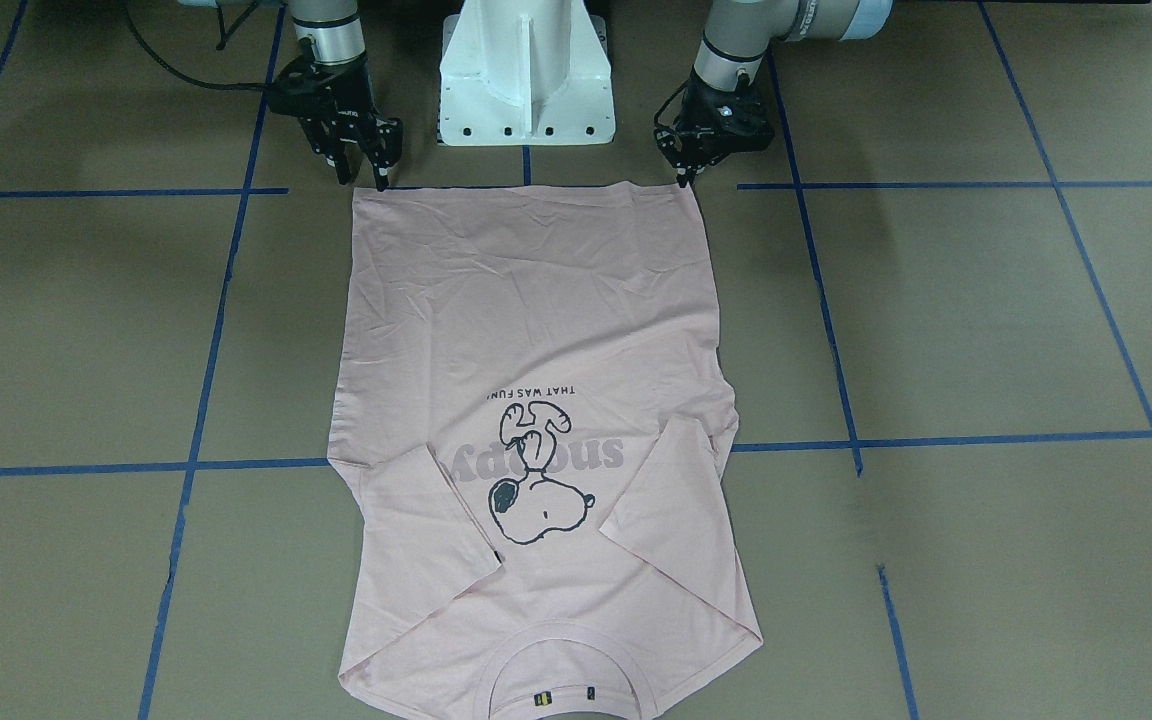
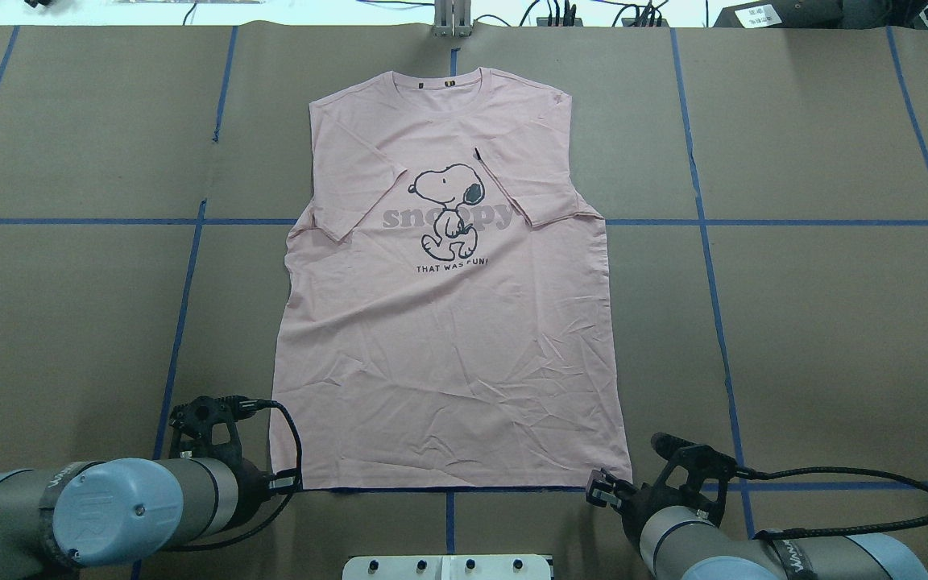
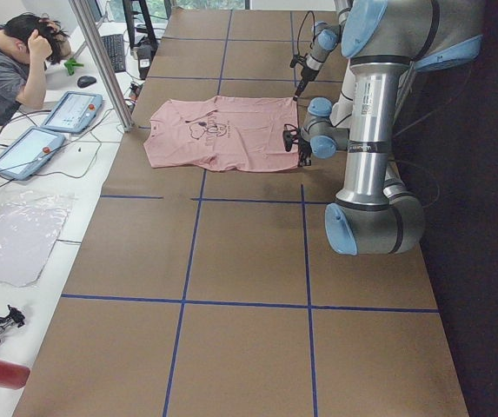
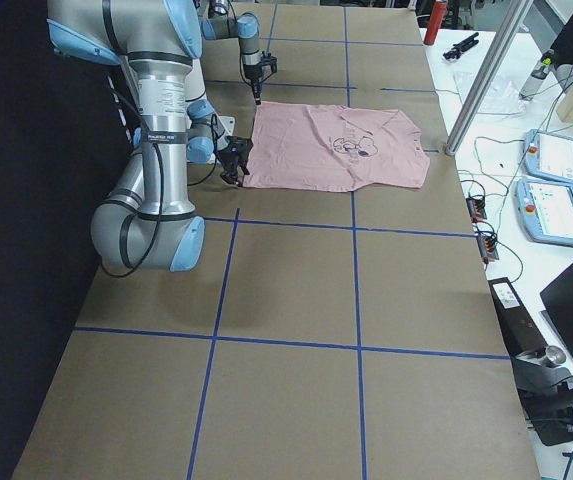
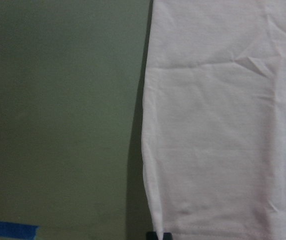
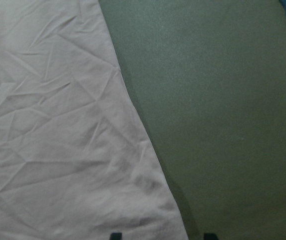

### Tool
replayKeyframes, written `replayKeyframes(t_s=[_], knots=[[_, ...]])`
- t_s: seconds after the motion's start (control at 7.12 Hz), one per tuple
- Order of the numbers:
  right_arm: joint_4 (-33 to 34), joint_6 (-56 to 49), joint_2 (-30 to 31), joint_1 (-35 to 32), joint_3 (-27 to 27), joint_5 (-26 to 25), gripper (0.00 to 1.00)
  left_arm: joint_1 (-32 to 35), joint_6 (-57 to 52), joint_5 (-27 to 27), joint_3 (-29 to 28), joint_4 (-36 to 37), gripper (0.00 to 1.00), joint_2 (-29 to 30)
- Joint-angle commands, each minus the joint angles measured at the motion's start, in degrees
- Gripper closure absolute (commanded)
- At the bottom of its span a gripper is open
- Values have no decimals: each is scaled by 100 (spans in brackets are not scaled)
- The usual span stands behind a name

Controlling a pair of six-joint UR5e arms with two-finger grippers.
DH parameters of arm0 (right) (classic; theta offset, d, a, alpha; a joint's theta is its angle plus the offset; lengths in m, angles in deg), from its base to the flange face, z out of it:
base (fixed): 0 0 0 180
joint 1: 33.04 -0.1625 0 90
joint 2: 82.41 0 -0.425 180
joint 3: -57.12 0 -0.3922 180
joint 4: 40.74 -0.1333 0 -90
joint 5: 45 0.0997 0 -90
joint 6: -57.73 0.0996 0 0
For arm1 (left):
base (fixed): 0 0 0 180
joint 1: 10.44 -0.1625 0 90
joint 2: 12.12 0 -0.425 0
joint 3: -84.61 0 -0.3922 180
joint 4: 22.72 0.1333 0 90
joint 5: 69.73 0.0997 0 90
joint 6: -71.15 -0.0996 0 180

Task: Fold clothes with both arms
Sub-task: 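Grasp the hem corners with both grippers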

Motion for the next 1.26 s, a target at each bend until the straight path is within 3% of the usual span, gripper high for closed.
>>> replayKeyframes(t_s=[0.0,0.42,0.56,0.7,0.84,1.12], knots=[[-9,-2,0,8,-72,-1,37,2,0,8,4,0,100,-9],[0,-2,-193,-35,-248,-89,43,2,0,-1,13,0,100,0],[0,-2,-185,-62,-257,-81,50,2,0,-1,13,0,100,0],[-9,-2,-193,-105,-257,-80,90,2,0,8,22,0,100,0],[-9,-2,-194,-176,-222,-80,100,2,0,8,22,0,100,0],[-18,-29,-194,-281,-170,-72,100,-6,0,-1,22,0,100,9]])
